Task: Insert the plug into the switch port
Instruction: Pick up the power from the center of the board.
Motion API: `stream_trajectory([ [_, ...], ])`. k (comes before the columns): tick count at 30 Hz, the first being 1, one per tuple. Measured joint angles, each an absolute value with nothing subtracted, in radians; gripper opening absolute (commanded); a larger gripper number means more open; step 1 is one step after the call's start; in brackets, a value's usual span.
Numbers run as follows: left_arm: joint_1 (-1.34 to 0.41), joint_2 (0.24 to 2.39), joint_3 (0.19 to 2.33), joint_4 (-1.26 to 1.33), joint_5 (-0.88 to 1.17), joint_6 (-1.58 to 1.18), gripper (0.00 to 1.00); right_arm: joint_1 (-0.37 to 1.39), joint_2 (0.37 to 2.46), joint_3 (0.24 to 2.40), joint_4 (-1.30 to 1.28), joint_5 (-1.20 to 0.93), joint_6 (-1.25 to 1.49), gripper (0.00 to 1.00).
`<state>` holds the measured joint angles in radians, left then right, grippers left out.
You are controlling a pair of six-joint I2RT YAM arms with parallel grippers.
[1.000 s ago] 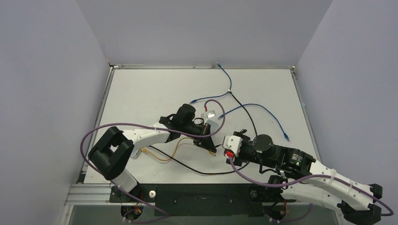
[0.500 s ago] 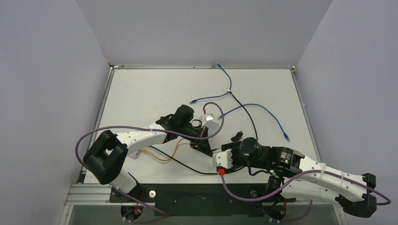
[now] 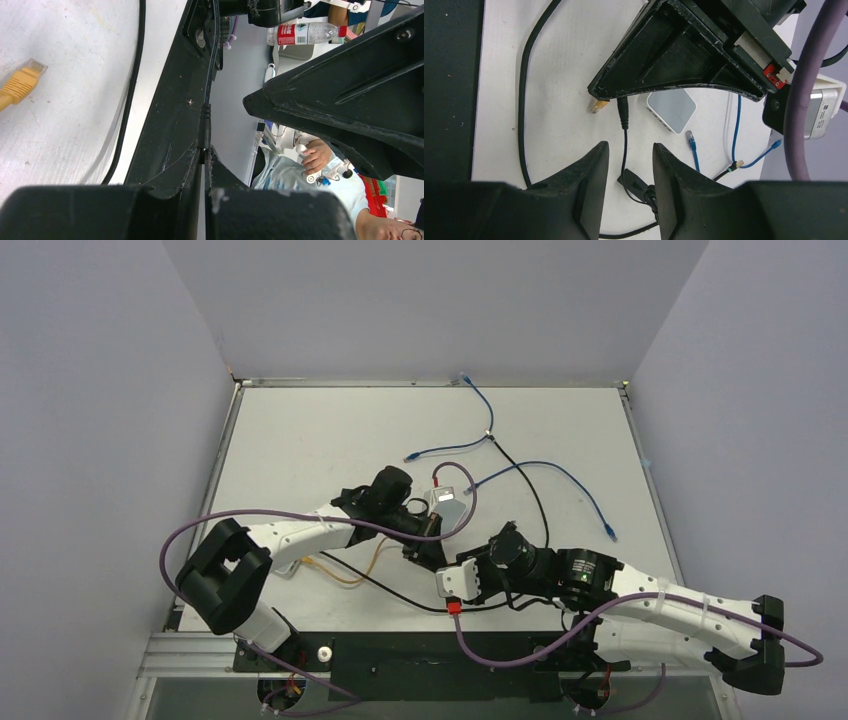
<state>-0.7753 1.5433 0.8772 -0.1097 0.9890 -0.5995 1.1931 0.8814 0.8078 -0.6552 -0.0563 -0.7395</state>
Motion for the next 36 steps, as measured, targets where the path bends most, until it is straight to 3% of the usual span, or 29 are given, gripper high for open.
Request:
stream_trajectory([
  [36,-0.793,1.522,0.868,-0.11,1.027,-0.597,0.0,1.193,0.985,0.808,-0.606,-0.079,-0.76,0.19],
])
